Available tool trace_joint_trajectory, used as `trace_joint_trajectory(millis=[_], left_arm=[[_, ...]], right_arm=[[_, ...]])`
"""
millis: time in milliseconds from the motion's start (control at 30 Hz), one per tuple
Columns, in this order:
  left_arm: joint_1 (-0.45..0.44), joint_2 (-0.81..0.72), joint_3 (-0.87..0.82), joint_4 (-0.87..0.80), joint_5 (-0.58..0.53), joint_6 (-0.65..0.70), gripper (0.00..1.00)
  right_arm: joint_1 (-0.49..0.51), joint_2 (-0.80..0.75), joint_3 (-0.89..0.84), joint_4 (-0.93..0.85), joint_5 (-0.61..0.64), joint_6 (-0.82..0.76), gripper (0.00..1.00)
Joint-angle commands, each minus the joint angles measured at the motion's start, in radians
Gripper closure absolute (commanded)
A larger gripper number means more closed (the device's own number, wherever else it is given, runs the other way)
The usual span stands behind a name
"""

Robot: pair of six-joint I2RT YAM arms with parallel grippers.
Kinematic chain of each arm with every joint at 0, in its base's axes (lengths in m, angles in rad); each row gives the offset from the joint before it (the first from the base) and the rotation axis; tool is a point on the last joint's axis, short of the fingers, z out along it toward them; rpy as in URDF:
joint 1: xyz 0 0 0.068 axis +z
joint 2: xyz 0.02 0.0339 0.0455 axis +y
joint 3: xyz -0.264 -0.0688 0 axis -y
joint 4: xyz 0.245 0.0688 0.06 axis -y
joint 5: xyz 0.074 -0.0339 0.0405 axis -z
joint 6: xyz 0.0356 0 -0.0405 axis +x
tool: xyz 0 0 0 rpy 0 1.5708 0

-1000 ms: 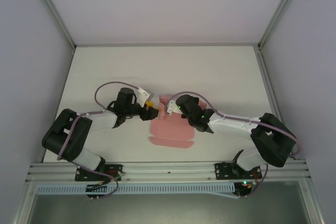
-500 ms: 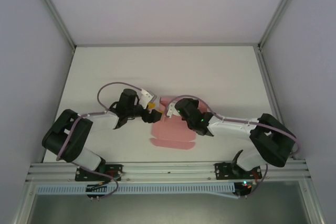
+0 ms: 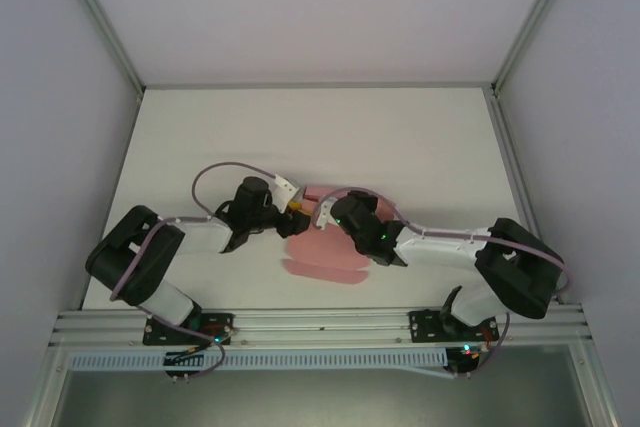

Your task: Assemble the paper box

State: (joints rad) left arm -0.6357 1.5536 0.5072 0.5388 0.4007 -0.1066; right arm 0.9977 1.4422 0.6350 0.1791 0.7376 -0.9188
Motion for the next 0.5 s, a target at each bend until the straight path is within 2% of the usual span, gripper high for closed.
trace_joint_trajectory(millis=[0, 100, 133, 267, 333, 400, 467], left_arm=[[-0.012, 0.005, -0.007, 0.073, -0.111, -0.026, 0.54], [-0.034, 0.003, -0.007, 0.073, -0.185, -0.015, 0.59], [-0.040, 0.003, -0.007, 0.076, -0.203, -0.015, 0.65], [-0.049, 0.011, 0.011, 0.072, -0.211, -0.009, 0.73], [-0.060, 0.017, 0.019, 0.067, -0.253, -0.005, 0.77], [-0.083, 0.023, 0.031, 0.052, -0.337, 0.002, 0.83], [-0.110, 0.042, 0.054, 0.020, -0.456, 0.011, 0.85]], right_arm=[[0.037, -0.011, -0.027, -0.031, 0.002, 0.050, 1.00], [0.051, -0.012, -0.024, -0.047, 0.009, 0.066, 1.00], [0.055, -0.013, -0.022, -0.049, 0.007, 0.069, 1.00], [0.059, -0.024, -0.022, -0.046, 0.006, 0.078, 1.00], [0.059, -0.033, -0.023, -0.047, 0.001, 0.086, 1.00], [0.059, -0.042, -0.022, -0.048, -0.005, 0.095, 1.00], [0.059, -0.049, -0.021, -0.049, -0.012, 0.103, 1.00]])
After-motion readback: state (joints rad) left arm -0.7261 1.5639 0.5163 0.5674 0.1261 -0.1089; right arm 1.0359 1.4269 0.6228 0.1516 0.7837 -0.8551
